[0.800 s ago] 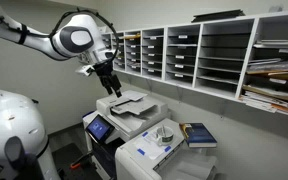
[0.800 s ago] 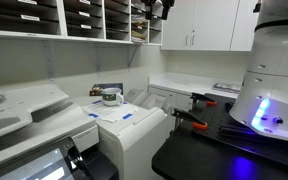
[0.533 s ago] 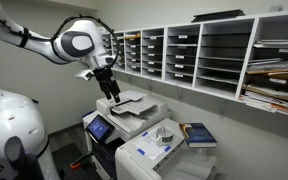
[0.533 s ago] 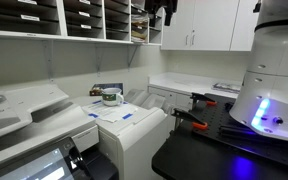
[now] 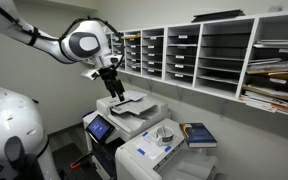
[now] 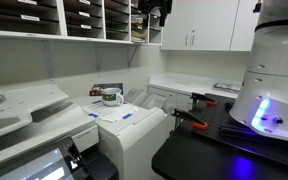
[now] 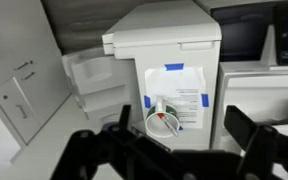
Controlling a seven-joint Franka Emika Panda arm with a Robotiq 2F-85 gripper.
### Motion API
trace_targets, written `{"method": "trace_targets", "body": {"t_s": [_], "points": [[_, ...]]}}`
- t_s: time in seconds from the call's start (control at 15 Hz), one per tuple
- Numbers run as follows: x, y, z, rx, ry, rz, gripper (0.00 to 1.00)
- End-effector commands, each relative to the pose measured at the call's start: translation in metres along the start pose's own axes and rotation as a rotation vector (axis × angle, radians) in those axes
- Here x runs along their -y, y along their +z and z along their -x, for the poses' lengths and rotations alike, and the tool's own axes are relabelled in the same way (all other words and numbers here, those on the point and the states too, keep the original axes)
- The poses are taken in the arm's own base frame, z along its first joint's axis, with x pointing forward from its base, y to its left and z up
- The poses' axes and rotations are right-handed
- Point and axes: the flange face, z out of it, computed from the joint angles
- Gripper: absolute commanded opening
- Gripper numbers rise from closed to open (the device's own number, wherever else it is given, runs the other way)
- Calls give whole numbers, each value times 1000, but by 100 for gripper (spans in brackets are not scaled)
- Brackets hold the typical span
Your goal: Remove the marker from the cup.
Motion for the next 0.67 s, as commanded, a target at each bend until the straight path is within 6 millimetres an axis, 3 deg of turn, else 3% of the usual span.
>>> {"method": "trace_targets", "body": {"t_s": [0.0,0.33,0.6], "points": [[-8,45,-56,27,195,-7,100],[-35,125,-140,35,493,-11,100],[-44,193,-195,53,715,56,100]]}}
